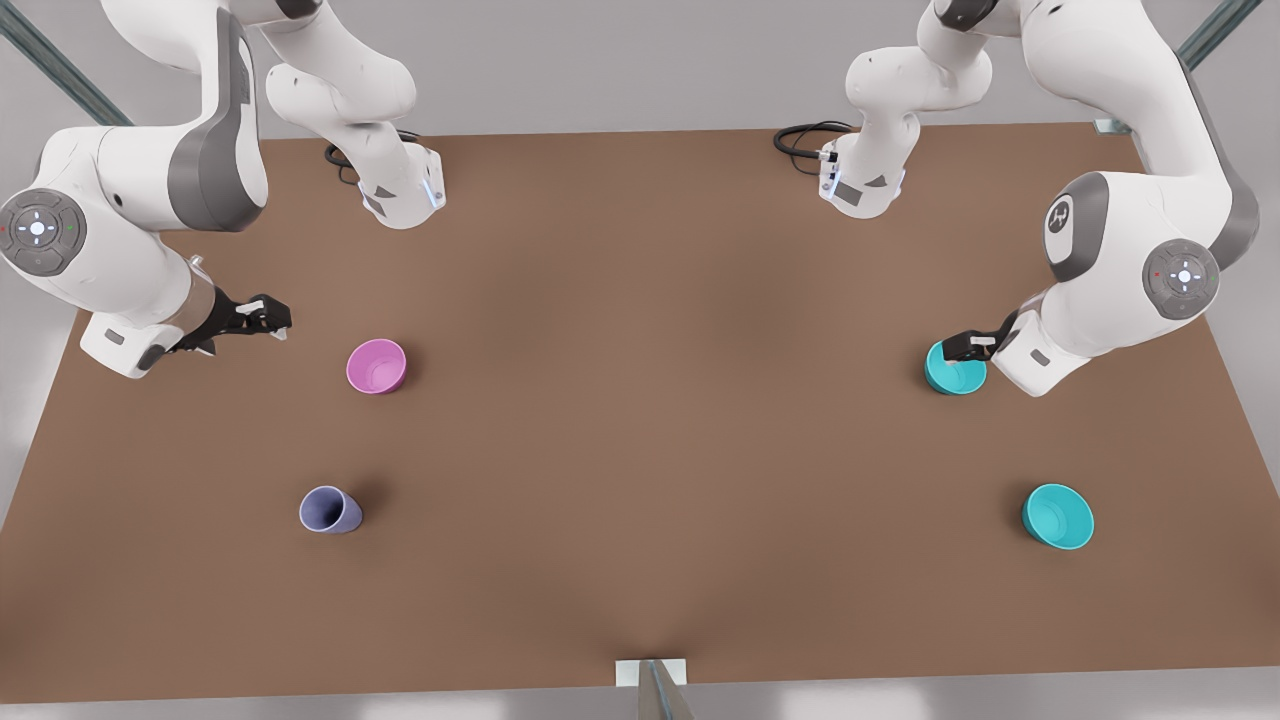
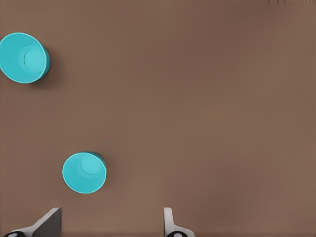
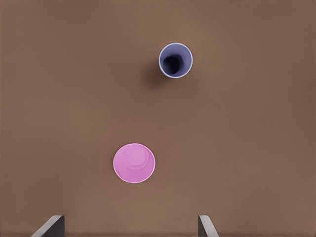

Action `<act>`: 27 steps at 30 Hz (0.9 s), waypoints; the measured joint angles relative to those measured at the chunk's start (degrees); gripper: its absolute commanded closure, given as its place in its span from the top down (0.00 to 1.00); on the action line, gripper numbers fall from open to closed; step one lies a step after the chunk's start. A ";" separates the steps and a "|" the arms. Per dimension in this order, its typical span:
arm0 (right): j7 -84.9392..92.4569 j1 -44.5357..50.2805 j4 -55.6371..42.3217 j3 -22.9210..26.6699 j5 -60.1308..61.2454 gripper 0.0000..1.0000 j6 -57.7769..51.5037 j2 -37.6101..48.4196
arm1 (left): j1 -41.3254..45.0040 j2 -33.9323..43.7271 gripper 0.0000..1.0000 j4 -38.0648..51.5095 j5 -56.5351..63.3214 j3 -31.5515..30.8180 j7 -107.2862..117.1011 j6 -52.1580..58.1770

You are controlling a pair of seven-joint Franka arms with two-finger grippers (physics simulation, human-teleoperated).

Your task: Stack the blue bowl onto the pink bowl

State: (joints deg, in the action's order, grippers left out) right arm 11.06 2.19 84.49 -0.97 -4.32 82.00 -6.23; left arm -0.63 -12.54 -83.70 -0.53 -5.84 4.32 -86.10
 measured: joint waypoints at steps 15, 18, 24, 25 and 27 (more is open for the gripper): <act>0.93 -7.63 44.92 0.26 1.20 1.00 30.48 -2.51 | -0.34 -2.78 1.00 -0.97 -0.03 0.05 0.42 0.99; 0.50 -7.62 46.86 0.27 3.01 1.00 39.21 -6.11 | -0.34 -2.81 1.00 -0.94 -0.03 0.05 0.49 1.23; -0.21 -7.93 48.34 0.27 4.47 1.00 48.17 -8.77 | -0.29 -2.65 1.00 -0.66 0.01 0.05 0.65 1.71; -0.31 -8.06 48.70 0.27 4.56 1.00 48.97 -8.96 | -0.26 -2.61 1.00 -0.64 0.00 0.05 0.70 1.80; -0.50 -8.15 49.18 0.27 4.71 1.00 50.22 -9.79 | -0.26 -2.57 1.00 -0.62 0.00 0.04 0.78 1.94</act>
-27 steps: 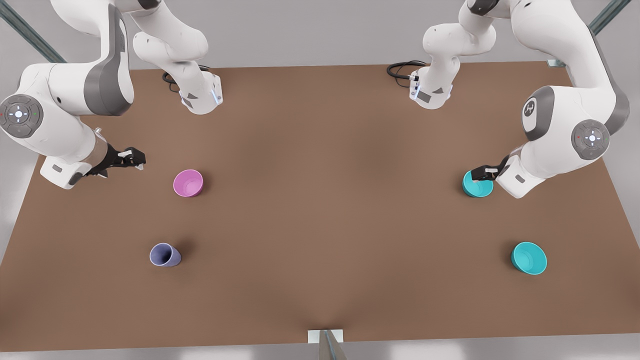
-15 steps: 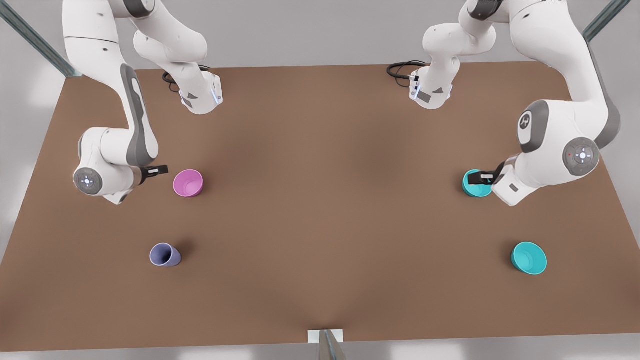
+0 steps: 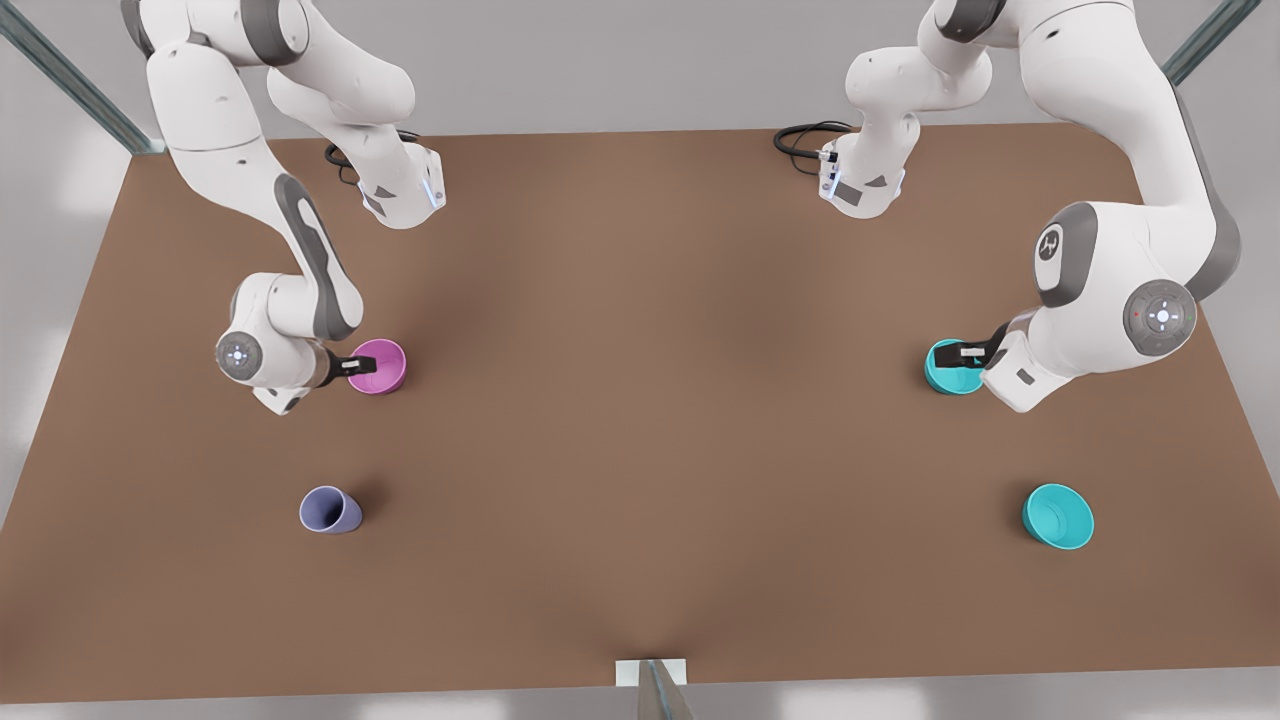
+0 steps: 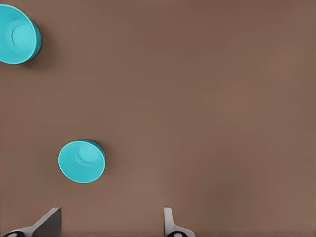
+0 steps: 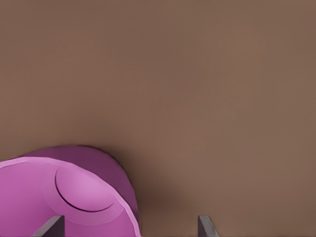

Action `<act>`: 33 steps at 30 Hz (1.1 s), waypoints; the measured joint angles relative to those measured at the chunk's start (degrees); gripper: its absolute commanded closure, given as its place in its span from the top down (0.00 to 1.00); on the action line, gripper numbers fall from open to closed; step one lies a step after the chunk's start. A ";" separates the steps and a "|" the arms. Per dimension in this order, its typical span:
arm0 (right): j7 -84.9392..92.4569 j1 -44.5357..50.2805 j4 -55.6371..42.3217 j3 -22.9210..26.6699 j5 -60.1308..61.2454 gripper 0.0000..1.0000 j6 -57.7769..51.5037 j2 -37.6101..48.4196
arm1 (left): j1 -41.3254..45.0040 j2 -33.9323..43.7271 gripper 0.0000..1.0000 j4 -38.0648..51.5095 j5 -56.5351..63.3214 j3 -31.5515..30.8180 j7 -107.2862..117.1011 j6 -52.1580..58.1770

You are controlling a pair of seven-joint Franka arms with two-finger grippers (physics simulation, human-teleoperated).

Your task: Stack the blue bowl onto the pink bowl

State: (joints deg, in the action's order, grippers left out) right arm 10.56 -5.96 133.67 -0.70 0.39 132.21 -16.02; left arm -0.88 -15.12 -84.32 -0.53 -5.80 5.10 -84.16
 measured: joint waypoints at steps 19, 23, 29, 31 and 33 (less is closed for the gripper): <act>0.27 0.68 -5.70 -2.00 4.55 0.21 -2.72 -1.95 | 0.45 0.11 1.00 0.05 -0.02 -0.24 0.53 0.62; -1.96 11.08 -14.97 -4.51 10.68 0.21 -8.40 -2.63 | 0.51 0.11 1.00 0.09 -0.02 -0.28 0.76 1.05; -11.73 33.87 -42.50 -4.83 19.33 0.21 -12.30 -20.12 | 0.53 0.11 1.00 0.09 -0.08 -0.25 1.12 1.34; -15.83 37.59 -49.39 -4.84 20.41 0.21 -12.86 -24.74 | 0.53 0.11 1.00 0.09 -0.10 -0.25 1.21 1.39; -19.74 39.94 -55.28 -4.78 20.94 0.21 -13.25 -29.13 | 0.53 0.11 1.00 0.09 -0.10 -0.25 1.30 1.43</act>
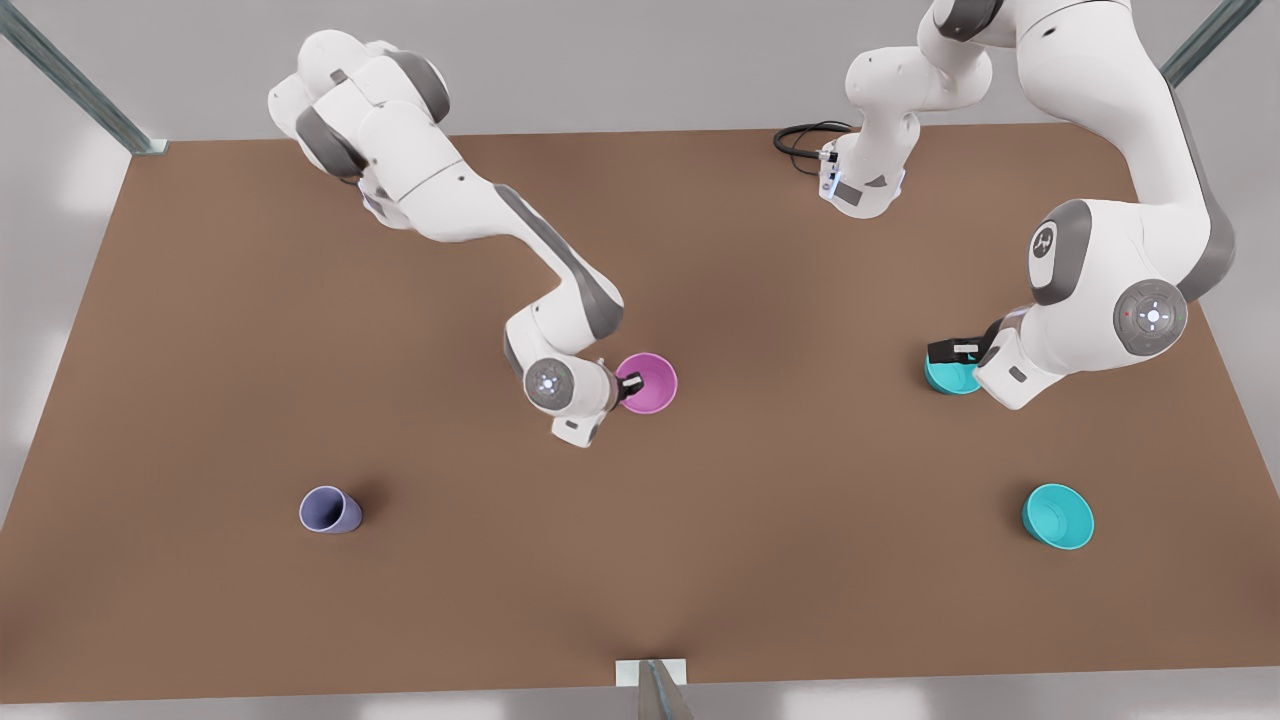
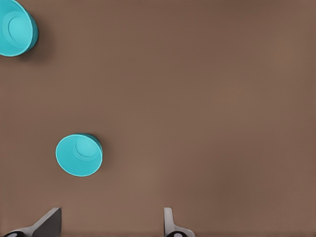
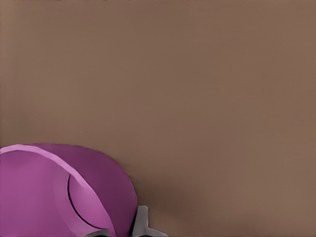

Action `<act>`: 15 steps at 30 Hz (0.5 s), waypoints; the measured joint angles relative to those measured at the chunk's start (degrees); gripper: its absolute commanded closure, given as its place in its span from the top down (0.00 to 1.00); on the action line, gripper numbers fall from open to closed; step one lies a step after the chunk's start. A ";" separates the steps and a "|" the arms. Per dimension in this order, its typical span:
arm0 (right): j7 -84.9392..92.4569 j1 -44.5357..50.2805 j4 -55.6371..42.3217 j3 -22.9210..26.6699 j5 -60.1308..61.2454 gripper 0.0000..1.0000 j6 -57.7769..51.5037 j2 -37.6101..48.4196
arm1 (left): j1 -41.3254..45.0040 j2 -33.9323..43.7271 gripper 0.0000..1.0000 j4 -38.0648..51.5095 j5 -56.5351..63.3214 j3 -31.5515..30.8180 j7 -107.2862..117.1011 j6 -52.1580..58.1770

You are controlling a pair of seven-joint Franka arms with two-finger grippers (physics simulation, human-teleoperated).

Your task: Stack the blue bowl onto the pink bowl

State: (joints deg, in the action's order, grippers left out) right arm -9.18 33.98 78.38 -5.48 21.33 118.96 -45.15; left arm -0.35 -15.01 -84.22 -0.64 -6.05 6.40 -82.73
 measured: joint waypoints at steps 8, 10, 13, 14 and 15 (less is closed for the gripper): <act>-13.21 5.20 -6.45 0.48 -0.08 0.21 3.09 -8.65 | 0.00 0.00 1.00 0.00 -0.01 0.00 0.26 0.06; -15.90 5.32 -6.89 0.48 -0.27 1.00 3.67 -8.88 | 0.00 0.00 1.00 0.06 -0.03 0.00 0.31 0.07; -20.01 4.90 -7.68 0.42 -0.93 1.00 4.03 -8.86 | -0.19 1.46 1.00 1.29 -0.11 0.08 0.38 0.69; -21.48 4.62 -8.00 0.40 -1.38 1.00 3.99 -8.76 | -0.25 1.50 1.00 2.16 -0.22 0.10 0.55 1.17; -22.81 3.92 -8.17 0.35 -1.63 1.00 3.88 -8.21 | -0.19 1.45 1.00 2.61 -0.43 0.14 0.86 1.57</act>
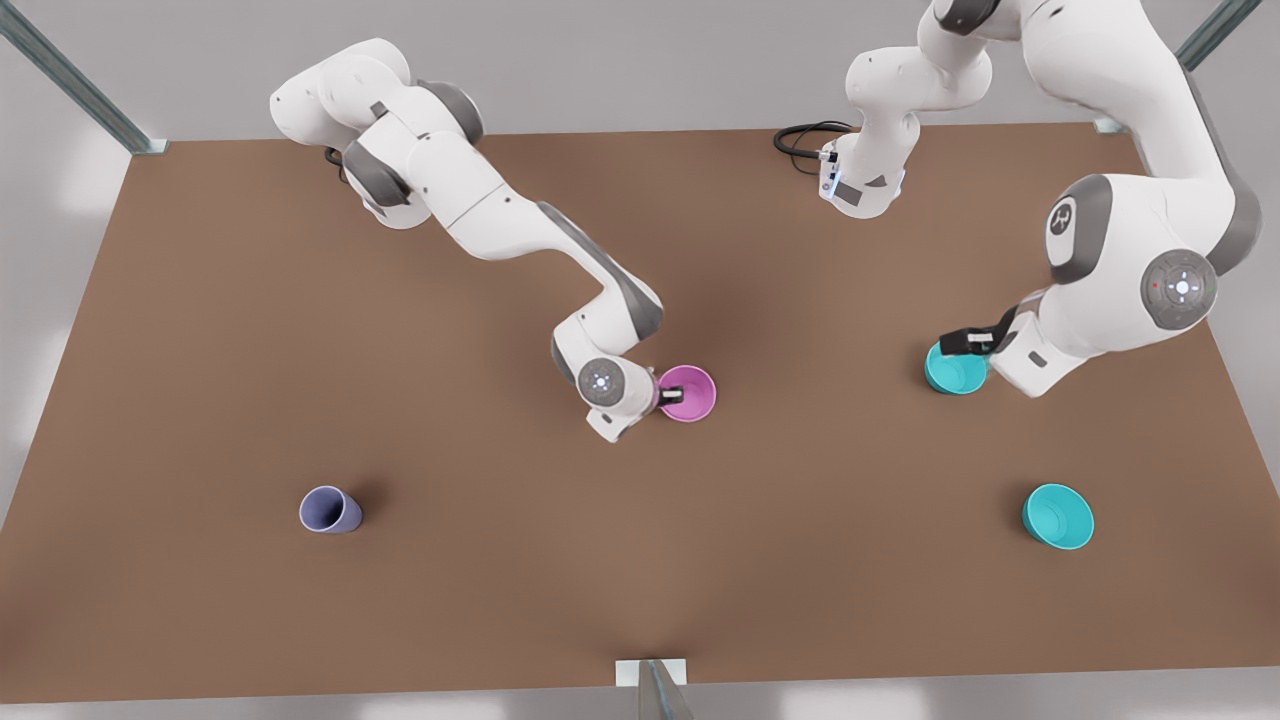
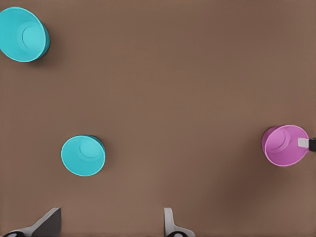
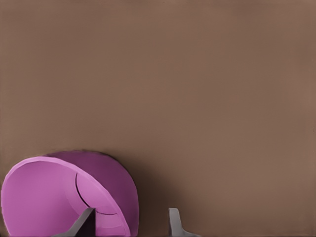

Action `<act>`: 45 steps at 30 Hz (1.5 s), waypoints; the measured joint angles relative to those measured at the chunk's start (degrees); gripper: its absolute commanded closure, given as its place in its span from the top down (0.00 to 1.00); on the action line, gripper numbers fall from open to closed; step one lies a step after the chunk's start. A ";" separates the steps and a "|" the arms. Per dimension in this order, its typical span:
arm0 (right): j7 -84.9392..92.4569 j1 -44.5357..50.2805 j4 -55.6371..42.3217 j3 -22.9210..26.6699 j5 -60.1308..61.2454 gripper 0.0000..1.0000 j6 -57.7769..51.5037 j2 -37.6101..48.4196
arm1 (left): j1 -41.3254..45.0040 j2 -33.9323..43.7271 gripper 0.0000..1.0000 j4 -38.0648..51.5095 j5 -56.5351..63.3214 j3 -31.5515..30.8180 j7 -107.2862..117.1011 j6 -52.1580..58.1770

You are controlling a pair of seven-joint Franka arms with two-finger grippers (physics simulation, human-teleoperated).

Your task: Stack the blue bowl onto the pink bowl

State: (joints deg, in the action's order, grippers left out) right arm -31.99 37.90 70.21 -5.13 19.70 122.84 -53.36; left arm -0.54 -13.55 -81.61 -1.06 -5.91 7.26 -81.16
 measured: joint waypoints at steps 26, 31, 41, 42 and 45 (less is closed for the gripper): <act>21.09 -28.39 9.44 6.67 -20.85 1.00 -46.88 48.55 | -3.80 -10.78 0.98 -40.76 -13.92 22.25 -34.86 -40.68; 24.20 -28.20 11.29 6.53 -21.13 1.00 -47.07 49.38 | -3.69 -11.48 0.27 -40.67 -16.16 22.25 -40.49 -42.84; 28.35 -28.12 12.13 6.52 -21.21 1.00 -47.19 49.20 | 12.92 -1.37 0.21 -35.98 -15.69 21.94 -41.15 -41.11; 28.65 -28.16 12.35 6.52 -21.21 1.00 -47.18 49.18 | 14.99 -2.30 0.21 -32.91 -15.64 18.72 -39.07 -40.22; 29.47 -28.16 12.59 6.58 -21.27 1.00 -46.94 49.38 | 19.96 -9.30 0.21 -20.72 -16.37 5.28 -29.72 -38.28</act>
State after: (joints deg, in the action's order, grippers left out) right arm -2.53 9.74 82.80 1.45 -1.57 75.90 -3.98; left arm 19.42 -22.86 -102.33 -17.43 -0.64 -22.46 -119.44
